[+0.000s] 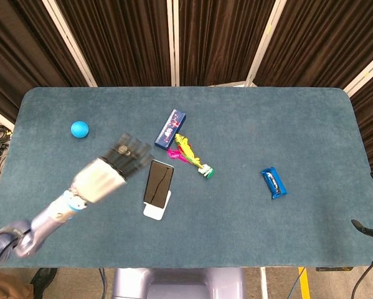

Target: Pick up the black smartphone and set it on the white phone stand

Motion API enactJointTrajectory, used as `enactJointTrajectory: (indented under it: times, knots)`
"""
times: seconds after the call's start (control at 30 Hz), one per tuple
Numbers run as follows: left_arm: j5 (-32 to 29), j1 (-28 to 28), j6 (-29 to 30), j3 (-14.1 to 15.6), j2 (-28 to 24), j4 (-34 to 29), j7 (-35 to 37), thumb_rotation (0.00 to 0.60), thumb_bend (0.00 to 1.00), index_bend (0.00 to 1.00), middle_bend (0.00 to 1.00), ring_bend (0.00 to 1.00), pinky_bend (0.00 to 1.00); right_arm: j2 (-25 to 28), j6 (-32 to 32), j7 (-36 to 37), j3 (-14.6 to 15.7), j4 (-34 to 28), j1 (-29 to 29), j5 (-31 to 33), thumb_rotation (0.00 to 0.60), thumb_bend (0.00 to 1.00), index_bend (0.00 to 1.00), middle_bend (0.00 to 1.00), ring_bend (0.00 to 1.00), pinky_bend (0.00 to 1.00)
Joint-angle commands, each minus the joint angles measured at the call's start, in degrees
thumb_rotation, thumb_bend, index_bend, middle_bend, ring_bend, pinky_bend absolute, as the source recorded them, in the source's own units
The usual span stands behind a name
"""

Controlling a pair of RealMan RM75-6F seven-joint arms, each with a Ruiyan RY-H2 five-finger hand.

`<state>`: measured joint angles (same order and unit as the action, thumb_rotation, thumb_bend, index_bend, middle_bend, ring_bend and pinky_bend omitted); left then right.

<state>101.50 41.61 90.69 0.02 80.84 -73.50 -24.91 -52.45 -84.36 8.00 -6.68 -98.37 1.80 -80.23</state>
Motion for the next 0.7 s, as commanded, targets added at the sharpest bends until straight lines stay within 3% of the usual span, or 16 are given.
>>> enactJointTrajectory:
  times: [0.03,0.1,0.23,0.3,0.33,0.47,0.7]
  knots:
    - [-14.71,-8.29,-1.78,-2.08,-4.56,-15.27,10.35,0.6,0.0,0.0,0.0,0.0,0.0,0.14,-0.18,0.06,0.15,-0.3,-0.08,-0.38,0.6,0.0,0.0,0.0,0.0,0.0]
    - [-21.0,-11.21,-4.55,-1.5,-8.83,-24.19,14.89,0.6,0.0,0.0,0.0,0.0,0.0,0.27,-0.48,-0.02,0.31,-0.65,-0.2,-0.83,0.6,0.0,0.0,0.0,0.0,0.0]
    - [-23.96,-15.45,-5.04,0.34,-14.18,-31.54,18.61,0.6,0.0,0.0,0.0,0.0,0.0,0.43,-0.91,-0.23,0.45,-1.21,-0.31,-1.41,0.6,0.0,0.0,0.0,0.0,0.0]
    - [-24.08,-17.78,-4.32,1.71,-15.64,-32.95,20.04,0.6,0.0,0.0,0.0,0.0,0.0,0.46,-1.05,-0.43,0.5,-1.42,-0.31,-1.64,0.6,0.0,0.0,0.0,0.0,0.0]
    - [-24.97,-20.24,-3.96,3.89,-17.19,-34.13,21.18,0.6,0.0,0.0,0.0,0.0,0.0,0.44,-1.16,-0.57,0.61,-1.51,-0.32,-1.98,0.6,0.0,0.0,0.0,0.0,0.0]
    - [-24.36,-23.09,-4.13,6.22,-19.83,-35.34,22.88,0.6,0.0,0.0,0.0,0.0,0.0,0.4,-1.32,-0.67,0.76,-1.51,-0.37,-2.3,0.6,0.0,0.0,0.0,0.0,0.0]
    - [-22.04,-27.34,-1.69,6.65,-19.01,-32.65,23.57,0.6,0.0,0.0,0.0,0.0,0.0,0.57,-1.83,-0.23,0.84,-1.56,-0.57,-2.65,0.6,0.0,0.0,0.0,0.0,0.0]
